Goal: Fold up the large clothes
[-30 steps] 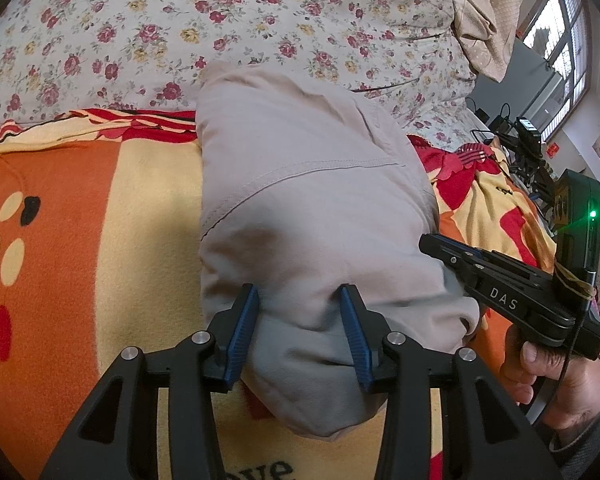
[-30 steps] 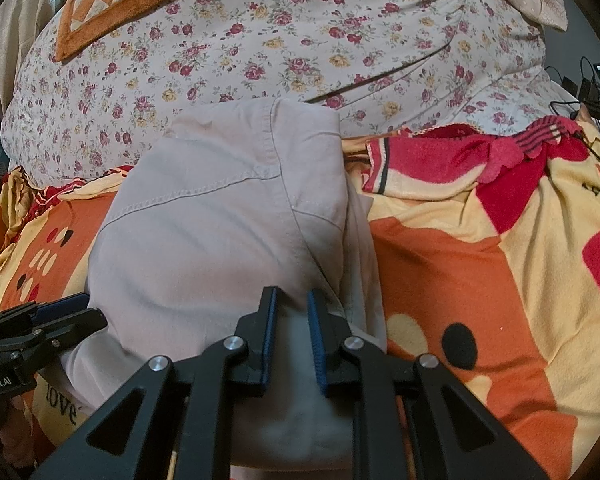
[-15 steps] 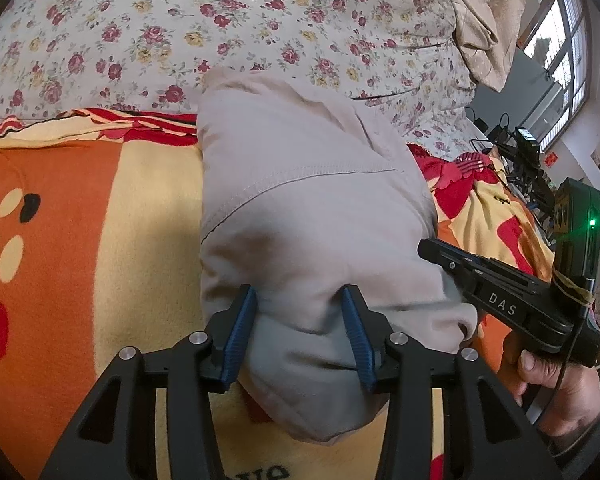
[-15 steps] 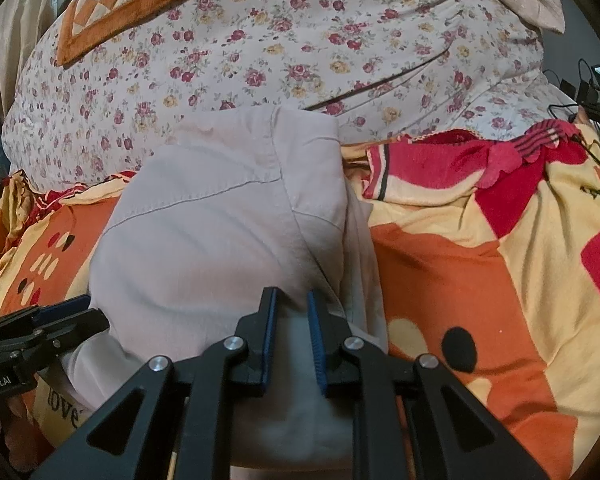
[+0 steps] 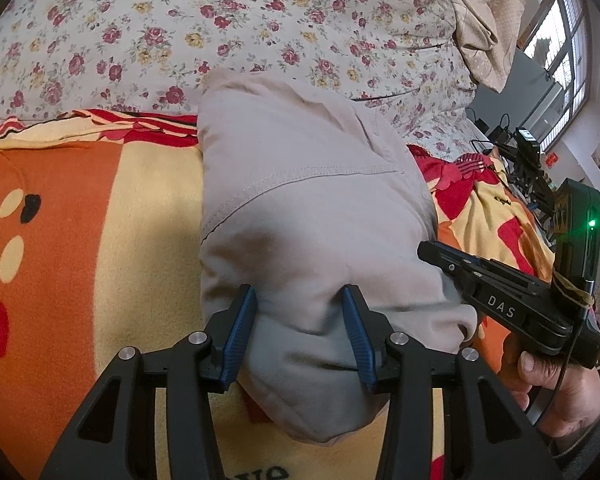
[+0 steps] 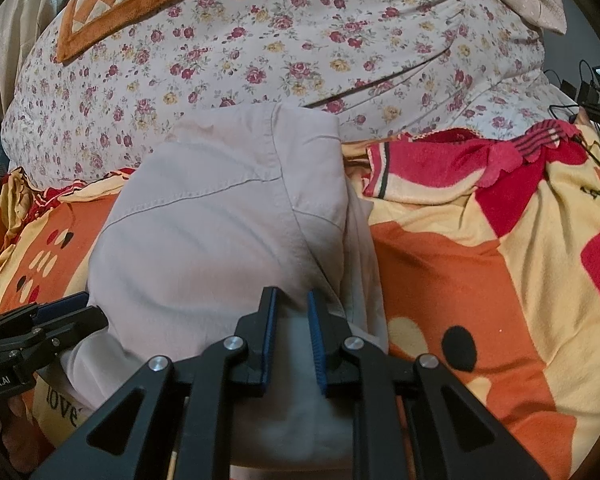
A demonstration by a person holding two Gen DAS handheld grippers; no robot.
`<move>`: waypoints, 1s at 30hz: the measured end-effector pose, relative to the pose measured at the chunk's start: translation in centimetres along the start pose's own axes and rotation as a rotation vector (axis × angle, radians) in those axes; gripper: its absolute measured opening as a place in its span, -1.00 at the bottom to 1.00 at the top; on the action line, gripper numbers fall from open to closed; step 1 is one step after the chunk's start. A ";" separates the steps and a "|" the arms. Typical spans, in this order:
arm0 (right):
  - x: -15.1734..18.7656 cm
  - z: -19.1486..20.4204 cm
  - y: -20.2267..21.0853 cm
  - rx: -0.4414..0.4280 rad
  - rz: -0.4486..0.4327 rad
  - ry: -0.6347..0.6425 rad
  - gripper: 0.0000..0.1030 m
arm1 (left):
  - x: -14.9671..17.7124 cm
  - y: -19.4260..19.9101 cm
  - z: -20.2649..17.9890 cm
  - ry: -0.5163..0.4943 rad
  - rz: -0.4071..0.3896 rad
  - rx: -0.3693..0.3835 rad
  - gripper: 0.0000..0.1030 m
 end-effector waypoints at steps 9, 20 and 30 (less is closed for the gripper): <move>-0.1 0.0 0.0 -0.005 0.001 -0.007 -0.68 | 0.0 0.0 0.0 -0.001 0.001 0.001 -0.35; -1.3 0.0 4.5 -0.066 -0.139 -0.030 -0.65 | -0.7 1.6 1.2 0.054 -0.017 0.010 -0.35; 0.5 0.1 8.8 -0.091 -0.181 0.089 -0.65 | 0.6 3.8 -0.8 -0.023 -0.025 0.015 -0.47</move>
Point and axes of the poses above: each gripper's, at about its wrist camera, not at the fingertips, and y roughly against the way its jaws point, z to its left, x to its underside, the point moved 4 cm from there along -y, roughly the way its jaws point, and after that the axes turned 7 degrees about -z, right-handed, at the moved point
